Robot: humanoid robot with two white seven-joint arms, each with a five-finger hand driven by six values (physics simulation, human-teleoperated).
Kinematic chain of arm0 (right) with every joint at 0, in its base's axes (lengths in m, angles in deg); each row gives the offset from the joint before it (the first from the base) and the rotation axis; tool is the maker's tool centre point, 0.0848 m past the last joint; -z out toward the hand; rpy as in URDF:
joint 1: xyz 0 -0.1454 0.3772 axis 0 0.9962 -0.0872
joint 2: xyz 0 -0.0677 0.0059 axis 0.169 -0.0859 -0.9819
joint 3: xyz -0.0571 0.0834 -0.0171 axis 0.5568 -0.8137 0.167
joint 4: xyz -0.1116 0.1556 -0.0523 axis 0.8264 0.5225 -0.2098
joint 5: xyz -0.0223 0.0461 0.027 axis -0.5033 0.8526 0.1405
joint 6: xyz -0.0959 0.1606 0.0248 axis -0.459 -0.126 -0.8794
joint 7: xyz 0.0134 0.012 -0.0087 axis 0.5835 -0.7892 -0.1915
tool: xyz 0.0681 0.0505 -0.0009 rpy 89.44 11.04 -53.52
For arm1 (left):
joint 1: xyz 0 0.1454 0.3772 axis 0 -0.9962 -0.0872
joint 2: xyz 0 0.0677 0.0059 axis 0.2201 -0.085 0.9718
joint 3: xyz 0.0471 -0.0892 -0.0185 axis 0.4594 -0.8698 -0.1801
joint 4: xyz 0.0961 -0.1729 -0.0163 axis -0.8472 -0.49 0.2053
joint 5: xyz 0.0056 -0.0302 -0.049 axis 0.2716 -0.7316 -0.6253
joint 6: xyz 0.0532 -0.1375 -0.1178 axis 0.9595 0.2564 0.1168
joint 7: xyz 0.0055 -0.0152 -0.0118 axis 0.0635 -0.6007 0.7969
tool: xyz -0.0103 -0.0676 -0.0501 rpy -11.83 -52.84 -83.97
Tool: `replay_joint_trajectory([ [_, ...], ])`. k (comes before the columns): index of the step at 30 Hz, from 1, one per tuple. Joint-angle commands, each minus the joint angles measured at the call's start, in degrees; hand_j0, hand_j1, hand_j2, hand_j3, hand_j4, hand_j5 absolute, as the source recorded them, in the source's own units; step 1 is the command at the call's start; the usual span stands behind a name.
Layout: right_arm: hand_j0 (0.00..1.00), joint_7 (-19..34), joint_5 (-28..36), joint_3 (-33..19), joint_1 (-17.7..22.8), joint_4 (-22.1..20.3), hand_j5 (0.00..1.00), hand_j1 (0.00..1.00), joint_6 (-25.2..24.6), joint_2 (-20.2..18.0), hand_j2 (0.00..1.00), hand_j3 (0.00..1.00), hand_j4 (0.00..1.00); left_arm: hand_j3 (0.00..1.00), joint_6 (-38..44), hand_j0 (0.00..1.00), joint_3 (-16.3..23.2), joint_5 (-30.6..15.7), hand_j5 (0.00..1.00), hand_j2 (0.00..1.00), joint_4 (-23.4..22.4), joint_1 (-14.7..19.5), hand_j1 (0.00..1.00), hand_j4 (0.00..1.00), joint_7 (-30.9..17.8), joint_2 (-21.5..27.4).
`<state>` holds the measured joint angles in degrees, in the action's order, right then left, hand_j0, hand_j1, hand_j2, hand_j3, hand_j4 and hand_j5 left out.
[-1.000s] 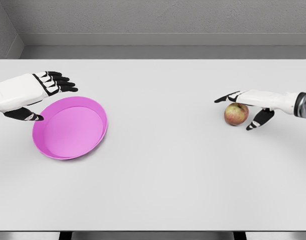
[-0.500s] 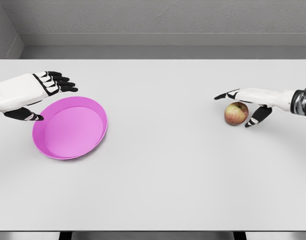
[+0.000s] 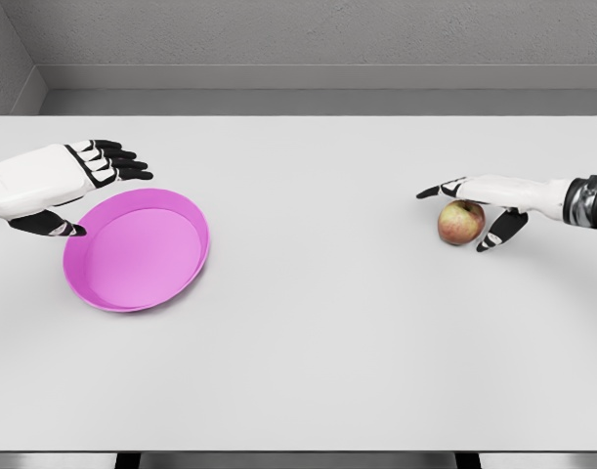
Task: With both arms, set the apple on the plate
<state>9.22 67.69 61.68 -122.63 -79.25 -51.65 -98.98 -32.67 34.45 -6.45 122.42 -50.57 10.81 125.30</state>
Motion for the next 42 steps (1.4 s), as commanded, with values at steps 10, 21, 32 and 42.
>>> replay_joint_trajectory([
  [10, 0.65, 0.0, 0.4, -0.1, 0.0, 0.0, 0.65, 0.65, 0.3, 0.0, 0.65, 0.65, 0.65, 1.00, 0.1, 1.00, 0.0, -0.4, 1.00, 1.00, 0.0, 0.0, 1.00, 1.00, -0.5, 0.0],
  [21, 0.55, 0.0, 5.4, -0.2, -0.8, -0.9, 0.55, 0.55, 3.2, -0.2, 0.55, 0.55, 0.55, 1.00, 0.1, 1.00, 0.0, -0.4, 1.00, 1.00, 0.0, 0.0, 1.00, 1.00, -0.5, 0.0],
  [32, 0.55, 0.0, 5.1, 13.6, -8.1, -11.9, 0.55, 0.55, 3.2, 14.2, 0.55, 0.55, 0.55, 1.00, 0.1, 1.00, 0.0, -0.4, 1.00, 1.00, 0.0, 0.0, 1.00, 1.00, -0.5, 0.0],
  [42, 1.00, 0.0, 5.0, -6.0, -1.2, -10.4, 1.00, 1.00, 3.2, 2.5, 1.00, 1.00, 1.00, 1.00, 0.1, 1.00, 0.0, -0.4, 1.00, 1.00, 0.0, 0.0, 1.00, 1.00, -0.5, 0.0],
])
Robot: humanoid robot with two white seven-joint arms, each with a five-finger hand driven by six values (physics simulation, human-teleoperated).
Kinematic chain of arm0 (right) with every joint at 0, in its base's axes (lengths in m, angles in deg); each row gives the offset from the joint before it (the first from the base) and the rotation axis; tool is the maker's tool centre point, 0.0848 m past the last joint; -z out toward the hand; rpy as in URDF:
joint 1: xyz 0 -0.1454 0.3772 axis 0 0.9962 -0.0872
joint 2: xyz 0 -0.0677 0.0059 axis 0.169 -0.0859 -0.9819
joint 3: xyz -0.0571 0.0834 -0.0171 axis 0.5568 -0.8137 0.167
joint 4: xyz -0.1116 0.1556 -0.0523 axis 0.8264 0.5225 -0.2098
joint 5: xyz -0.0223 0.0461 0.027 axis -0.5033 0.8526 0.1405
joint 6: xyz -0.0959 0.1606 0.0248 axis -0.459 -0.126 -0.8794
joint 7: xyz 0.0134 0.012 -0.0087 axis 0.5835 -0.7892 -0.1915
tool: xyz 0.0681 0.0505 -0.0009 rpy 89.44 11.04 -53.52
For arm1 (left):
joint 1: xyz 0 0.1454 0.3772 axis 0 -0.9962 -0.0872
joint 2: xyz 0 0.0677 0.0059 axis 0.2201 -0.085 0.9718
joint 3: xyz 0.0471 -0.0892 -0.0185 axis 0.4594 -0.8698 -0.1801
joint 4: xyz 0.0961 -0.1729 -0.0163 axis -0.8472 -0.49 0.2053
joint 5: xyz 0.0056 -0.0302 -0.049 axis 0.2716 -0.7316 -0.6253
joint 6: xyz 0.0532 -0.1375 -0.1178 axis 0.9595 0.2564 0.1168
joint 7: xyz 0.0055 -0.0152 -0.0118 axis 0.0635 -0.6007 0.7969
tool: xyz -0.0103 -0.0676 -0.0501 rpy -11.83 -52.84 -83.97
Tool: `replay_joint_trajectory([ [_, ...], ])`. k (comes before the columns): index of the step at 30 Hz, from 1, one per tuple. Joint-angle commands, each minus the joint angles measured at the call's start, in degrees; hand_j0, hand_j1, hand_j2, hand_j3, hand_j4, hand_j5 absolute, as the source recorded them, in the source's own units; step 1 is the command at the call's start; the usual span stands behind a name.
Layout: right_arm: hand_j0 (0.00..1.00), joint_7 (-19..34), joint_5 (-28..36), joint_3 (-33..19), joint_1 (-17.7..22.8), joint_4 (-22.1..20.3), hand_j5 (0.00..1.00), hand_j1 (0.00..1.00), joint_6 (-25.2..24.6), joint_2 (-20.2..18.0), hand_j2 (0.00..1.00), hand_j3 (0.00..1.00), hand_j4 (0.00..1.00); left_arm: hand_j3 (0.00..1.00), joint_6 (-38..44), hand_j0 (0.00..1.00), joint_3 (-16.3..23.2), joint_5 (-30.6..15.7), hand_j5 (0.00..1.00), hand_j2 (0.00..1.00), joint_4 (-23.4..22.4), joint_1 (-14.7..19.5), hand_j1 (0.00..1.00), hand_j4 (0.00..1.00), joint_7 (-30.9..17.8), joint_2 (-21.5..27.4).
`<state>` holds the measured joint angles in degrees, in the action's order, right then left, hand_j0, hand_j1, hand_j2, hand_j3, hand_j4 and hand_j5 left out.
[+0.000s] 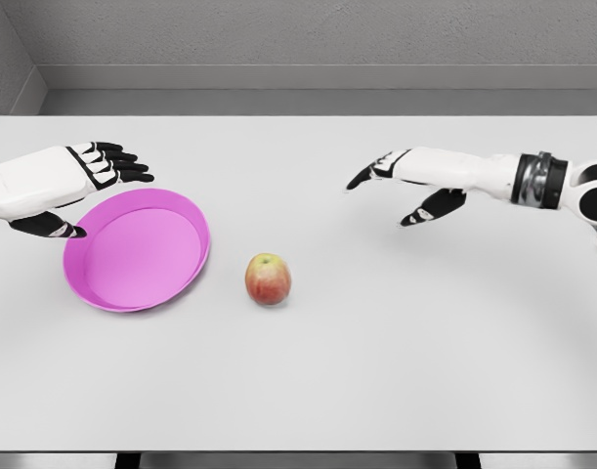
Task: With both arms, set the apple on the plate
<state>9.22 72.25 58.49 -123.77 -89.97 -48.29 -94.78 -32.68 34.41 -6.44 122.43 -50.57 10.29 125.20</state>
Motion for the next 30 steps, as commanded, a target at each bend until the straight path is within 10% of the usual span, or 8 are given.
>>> replay_joint_trajectory([
  [1, 1.00, 0.0, 0.4, -3.0, 0.0, 0.2, 1.00, 1.00, -0.2, -2.3, 1.00, 1.00, 1.00, 1.00, 0.1, 1.00, 0.0, -0.4, 1.00, 1.00, 0.0, 0.0, 1.00, 1.00, 0.0, 0.1],
  [6, 1.00, 0.0, 0.4, -5.5, 2.1, 0.2, 1.00, 1.00, -0.2, -2.9, 1.00, 1.00, 1.00, 1.00, 0.1, 1.00, 0.1, -0.4, 1.00, 1.00, 0.0, 0.1, 1.00, 1.00, -1.8, -1.5],
  [11, 1.00, 0.0, 0.4, -11.3, 4.3, 0.3, 1.00, 1.00, -0.2, -2.9, 1.00, 1.00, 1.00, 1.00, 0.1, 1.00, 12.7, -0.2, 1.00, 1.00, -0.4, 10.5, 1.00, 1.00, -18.2, -16.2],
  [18, 1.00, 0.0, 0.3, -13.4, 5.5, 0.2, 1.00, 1.00, -0.2, -4.6, 1.00, 1.00, 1.00, 1.00, 0.1, 1.00, 17.7, 3.9, 1.00, 1.00, -2.2, 15.1, 1.00, 1.00, -19.1, -30.9],
  [30, 1.00, 0.0, 0.3, -15.0, 5.6, -0.3, 1.00, 1.00, -0.2, -6.0, 1.00, 1.00, 1.00, 1.00, 0.1, 1.00, 25.1, 11.0, 1.00, 1.00, -7.0, 22.8, 1.00, 1.00, -22.3, -33.1],
])
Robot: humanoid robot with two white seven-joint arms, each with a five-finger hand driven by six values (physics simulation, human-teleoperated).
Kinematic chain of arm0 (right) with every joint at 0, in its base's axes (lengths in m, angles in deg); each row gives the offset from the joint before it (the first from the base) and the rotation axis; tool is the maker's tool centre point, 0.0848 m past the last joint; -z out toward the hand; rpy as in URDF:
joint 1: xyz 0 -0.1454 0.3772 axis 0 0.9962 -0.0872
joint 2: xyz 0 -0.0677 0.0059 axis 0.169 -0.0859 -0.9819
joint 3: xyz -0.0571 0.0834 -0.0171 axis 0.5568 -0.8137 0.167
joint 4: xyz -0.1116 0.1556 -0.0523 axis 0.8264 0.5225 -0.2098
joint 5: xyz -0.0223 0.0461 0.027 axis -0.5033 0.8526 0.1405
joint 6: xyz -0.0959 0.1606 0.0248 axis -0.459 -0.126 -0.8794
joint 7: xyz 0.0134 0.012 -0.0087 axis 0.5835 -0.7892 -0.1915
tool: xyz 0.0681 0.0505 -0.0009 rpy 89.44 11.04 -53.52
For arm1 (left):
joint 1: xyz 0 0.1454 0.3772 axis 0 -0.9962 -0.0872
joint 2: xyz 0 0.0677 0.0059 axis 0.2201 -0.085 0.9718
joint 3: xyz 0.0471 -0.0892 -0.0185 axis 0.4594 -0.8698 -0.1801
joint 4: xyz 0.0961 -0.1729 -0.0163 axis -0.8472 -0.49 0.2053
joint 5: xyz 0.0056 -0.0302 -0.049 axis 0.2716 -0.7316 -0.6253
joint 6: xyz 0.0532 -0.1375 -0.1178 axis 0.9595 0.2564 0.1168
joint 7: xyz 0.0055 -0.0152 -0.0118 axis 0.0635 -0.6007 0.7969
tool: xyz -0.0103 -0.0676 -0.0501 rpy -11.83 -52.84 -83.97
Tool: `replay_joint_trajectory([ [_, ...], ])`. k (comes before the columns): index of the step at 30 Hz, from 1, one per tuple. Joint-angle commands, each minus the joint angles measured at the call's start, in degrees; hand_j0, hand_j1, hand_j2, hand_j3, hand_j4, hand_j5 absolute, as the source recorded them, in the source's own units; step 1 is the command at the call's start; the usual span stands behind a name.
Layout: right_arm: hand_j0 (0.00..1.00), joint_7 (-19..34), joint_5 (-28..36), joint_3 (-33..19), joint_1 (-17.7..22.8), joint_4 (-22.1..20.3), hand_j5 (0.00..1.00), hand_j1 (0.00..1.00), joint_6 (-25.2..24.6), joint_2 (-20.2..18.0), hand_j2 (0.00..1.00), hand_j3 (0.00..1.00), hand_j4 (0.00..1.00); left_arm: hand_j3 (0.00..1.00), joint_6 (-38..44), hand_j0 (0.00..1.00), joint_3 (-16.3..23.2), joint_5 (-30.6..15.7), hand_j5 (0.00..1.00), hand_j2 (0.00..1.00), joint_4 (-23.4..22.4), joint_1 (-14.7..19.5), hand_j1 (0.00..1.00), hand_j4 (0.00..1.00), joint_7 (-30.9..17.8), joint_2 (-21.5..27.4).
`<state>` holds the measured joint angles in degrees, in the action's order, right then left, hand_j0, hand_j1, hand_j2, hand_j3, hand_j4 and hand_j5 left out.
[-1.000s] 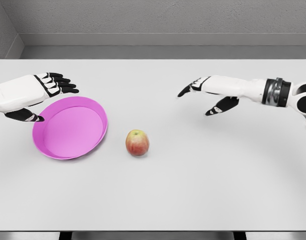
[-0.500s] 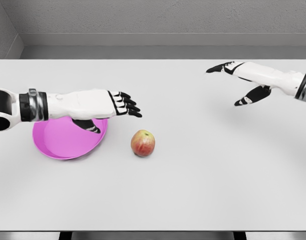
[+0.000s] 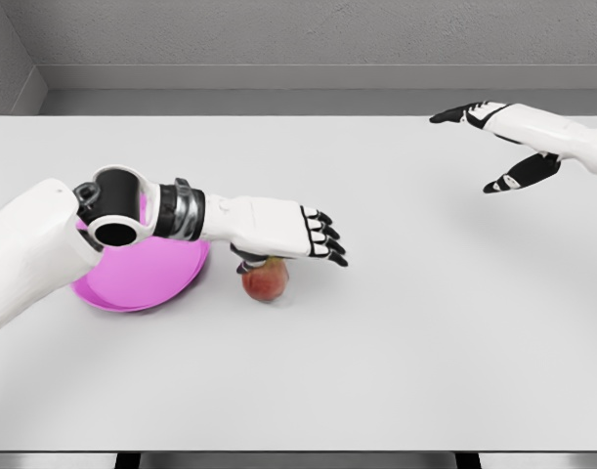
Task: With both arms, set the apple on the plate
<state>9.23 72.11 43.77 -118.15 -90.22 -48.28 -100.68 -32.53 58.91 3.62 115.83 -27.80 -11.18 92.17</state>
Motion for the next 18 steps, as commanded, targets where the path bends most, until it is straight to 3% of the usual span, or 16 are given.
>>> replay_joint_trajectory([
  [1, 1.00, 0.0, 0.5, -0.2, 0.0, 0.0, 1.00, 1.00, -0.2, -0.1, 1.00, 1.00, 1.00, 1.00, -0.1, 1.00, 0.6, 0.8, 1.00, 1.00, -0.4, 0.1, 1.00, 1.00, -0.8, 0.7],
  [18, 1.00, 0.0, 0.5, -0.4, 0.0, 0.0, 1.00, 1.00, -0.2, -0.2, 1.00, 1.00, 1.00, 1.00, -0.1, 1.00, 3.8, 0.8, 1.00, 1.00, -0.8, 0.1, 1.00, 1.00, -0.8, 1.0],
])
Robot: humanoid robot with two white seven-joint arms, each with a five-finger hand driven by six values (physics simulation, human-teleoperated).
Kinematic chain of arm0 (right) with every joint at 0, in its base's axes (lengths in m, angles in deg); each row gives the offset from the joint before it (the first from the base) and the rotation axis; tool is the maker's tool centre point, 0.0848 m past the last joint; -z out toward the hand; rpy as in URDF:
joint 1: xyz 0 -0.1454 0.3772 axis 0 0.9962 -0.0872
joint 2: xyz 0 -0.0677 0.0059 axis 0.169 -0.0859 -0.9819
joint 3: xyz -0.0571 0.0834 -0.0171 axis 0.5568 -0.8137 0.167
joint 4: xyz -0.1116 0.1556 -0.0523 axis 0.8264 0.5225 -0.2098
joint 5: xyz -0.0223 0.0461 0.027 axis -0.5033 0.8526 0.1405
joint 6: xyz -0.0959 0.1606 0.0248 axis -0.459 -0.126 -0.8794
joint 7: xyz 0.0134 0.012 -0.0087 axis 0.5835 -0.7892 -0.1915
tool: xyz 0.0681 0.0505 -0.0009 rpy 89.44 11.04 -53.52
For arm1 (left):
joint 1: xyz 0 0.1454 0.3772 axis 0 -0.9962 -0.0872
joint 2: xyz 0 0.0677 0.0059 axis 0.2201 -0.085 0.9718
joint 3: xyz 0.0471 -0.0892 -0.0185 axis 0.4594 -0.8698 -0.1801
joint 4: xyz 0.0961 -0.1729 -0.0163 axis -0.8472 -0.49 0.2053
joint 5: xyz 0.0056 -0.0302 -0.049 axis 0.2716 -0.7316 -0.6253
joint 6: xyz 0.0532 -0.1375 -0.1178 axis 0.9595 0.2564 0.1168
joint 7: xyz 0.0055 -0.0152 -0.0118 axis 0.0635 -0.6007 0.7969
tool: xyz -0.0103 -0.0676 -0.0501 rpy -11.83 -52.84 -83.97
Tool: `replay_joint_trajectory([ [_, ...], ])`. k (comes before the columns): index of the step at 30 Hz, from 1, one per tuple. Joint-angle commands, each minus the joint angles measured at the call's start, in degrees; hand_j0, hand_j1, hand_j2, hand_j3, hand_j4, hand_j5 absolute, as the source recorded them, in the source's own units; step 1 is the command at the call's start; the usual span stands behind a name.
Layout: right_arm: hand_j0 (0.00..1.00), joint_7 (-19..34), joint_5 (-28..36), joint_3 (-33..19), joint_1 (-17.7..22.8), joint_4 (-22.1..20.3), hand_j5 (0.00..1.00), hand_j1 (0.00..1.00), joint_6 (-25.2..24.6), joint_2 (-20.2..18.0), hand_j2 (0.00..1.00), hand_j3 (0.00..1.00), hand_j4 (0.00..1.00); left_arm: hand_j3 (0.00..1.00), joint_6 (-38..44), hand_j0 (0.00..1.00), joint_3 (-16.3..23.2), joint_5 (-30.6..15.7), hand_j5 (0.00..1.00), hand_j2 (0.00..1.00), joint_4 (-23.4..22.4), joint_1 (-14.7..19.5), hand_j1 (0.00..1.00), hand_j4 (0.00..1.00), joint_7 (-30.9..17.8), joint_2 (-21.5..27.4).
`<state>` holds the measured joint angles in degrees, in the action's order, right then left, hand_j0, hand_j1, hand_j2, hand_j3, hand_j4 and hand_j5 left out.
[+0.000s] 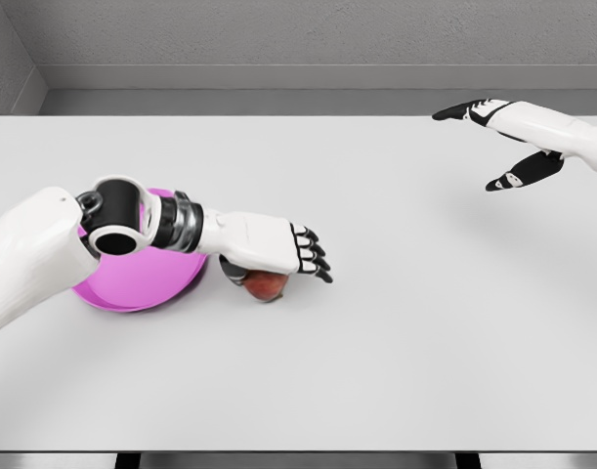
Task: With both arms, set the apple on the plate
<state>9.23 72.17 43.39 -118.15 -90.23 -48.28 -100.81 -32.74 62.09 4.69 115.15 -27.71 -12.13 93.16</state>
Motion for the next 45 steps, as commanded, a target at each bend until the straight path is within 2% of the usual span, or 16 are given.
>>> replay_joint_trajectory([
  [1, 1.00, 0.0, 0.4, 0.0, 0.0, 0.0, 1.00, 1.00, -0.2, -0.1, 1.00, 1.00, 1.00, 1.00, 0.1, 1.00, 0.7, -0.2, 1.00, 1.00, -0.1, 0.0, 1.00, 1.00, 0.1, 0.0],
  [4, 1.00, 0.0, 0.4, 0.0, 0.0, 0.0, 1.00, 1.00, -0.2, -0.1, 1.00, 1.00, 1.00, 1.00, 0.1, 1.00, 1.8, -0.2, 1.00, 1.00, -0.1, 0.0, 1.00, 1.00, 0.1, 0.0],
  [7, 1.00, 0.0, 0.4, 0.0, 0.1, 0.0, 1.00, 1.00, -0.2, -0.1, 1.00, 1.00, 1.00, 0.91, 0.1, 0.91, 1.9, -0.2, 0.91, 0.91, -0.1, 0.0, 0.91, 0.91, 0.1, 0.1],
  [10, 1.00, 0.0, 0.4, 0.0, 0.1, 0.0, 1.00, 1.00, -0.2, -0.1, 1.00, 1.00, 1.00, 0.64, 0.1, 0.64, 1.9, -0.2, 0.64, 0.64, 0.0, 0.3, 0.64, 0.64, 0.1, 0.7],
  [12, 1.00, 0.0, 0.4, 0.0, 0.1, 0.0, 1.00, 1.00, -0.2, 0.0, 1.00, 1.00, 1.00, 0.54, 0.1, 0.54, 1.8, -0.2, 0.54, 0.54, 0.0, 0.4, 0.54, 0.54, 0.1, 0.9],
  [18, 1.00, 0.0, 0.4, 0.0, 0.1, 0.0, 1.00, 1.00, -0.2, 0.0, 1.00, 1.00, 1.00, 0.34, 0.1, 0.34, 1.6, -0.4, 0.34, 0.34, 0.1, 0.8, 0.34, 0.34, 0.1, 0.8],
  [21, 1.00, 0.0, 0.4, 0.0, 0.1, 0.0, 1.00, 1.00, -0.2, 0.0, 1.00, 1.00, 1.00, 0.32, 0.1, 0.32, 1.4, -0.7, 0.32, 0.32, 0.1, 1.3, 0.32, 0.32, 0.1, 0.8],
  [23, 1.00, 0.0, 0.4, 0.0, 0.1, 0.0, 1.00, 1.00, -0.2, 0.0, 1.00, 1.00, 1.00, 0.32, 0.1, 0.32, 1.3, -2.5, 0.32, 0.32, 0.3, 2.6, 0.32, 0.32, 0.1, 0.9],
  [25, 1.00, 0.0, 0.4, 0.0, 0.1, 0.0, 1.00, 1.00, -0.2, 0.0, 1.00, 1.00, 1.00, 0.32, 0.1, 0.32, 0.9, -7.6, 0.32, 0.32, 0.4, 4.3, 0.32, 0.32, 0.1, 3.5],
  [29, 1.00, 0.0, 0.4, -0.3, 0.1, 0.1, 1.00, 1.00, -0.2, 0.0, 1.00, 1.00, 1.00, 0.32, 0.1, 0.32, -6.6, -15.2, 0.32, 0.32, 0.3, 5.1, 0.32, 0.32, 0.1, 14.0],
  [34, 1.00, 0.0, 0.4, -0.3, 0.1, 0.1, 1.00, 1.00, -0.2, 0.0, 1.00, 1.00, 1.00, 0.33, 0.1, 0.33, -7.0, -14.7, 0.33, 0.33, -0.2, 4.4, 0.33, 0.33, 0.1, 22.7],
  [38, 1.00, 0.0, 0.4, -0.3, 0.0, 0.1, 1.00, 1.00, -0.2, 0.1, 1.00, 1.00, 1.00, 0.38, 0.1, 0.38, -6.5, -12.6, 0.38, 0.38, -2.6, 3.3, 0.38, 0.38, 0.1, 22.6],
  [40, 1.00, 0.0, 0.4, -0.3, 0.1, 0.1, 1.00, 1.00, -0.2, 0.1, 1.00, 1.00, 1.00, 0.49, 0.1, 0.49, -6.4, -12.6, 0.49, 0.49, -2.6, 2.6, 0.49, 0.49, 0.1, 22.4],
  [41, 1.00, 0.0, 0.4, -0.3, 0.1, 0.1, 1.00, 1.00, -0.2, 0.1, 1.00, 1.00, 1.00, 0.64, 0.1, 0.64, -6.4, -12.6, 0.64, 0.64, -2.6, 2.5, 0.64, 0.64, 0.1, 22.4],
  [42, 1.00, 0.0, 0.4, -0.3, 0.0, 0.1, 1.00, 1.00, -0.2, 0.1, 1.00, 1.00, 1.00, 0.90, 0.1, 0.90, -6.4, -12.8, 0.90, 0.90, -2.6, 1.8, 0.90, 0.90, 0.1, 22.3],
  [45, 1.00, 0.0, 0.4, -0.3, 0.1, 0.1, 1.00, 1.00, -0.2, 0.1, 1.00, 1.00, 1.00, 1.00, 0.1, 1.00, -6.5, -13.1, 1.00, 1.00, -2.6, 1.8, 1.00, 1.00, 0.1, 22.3],
])
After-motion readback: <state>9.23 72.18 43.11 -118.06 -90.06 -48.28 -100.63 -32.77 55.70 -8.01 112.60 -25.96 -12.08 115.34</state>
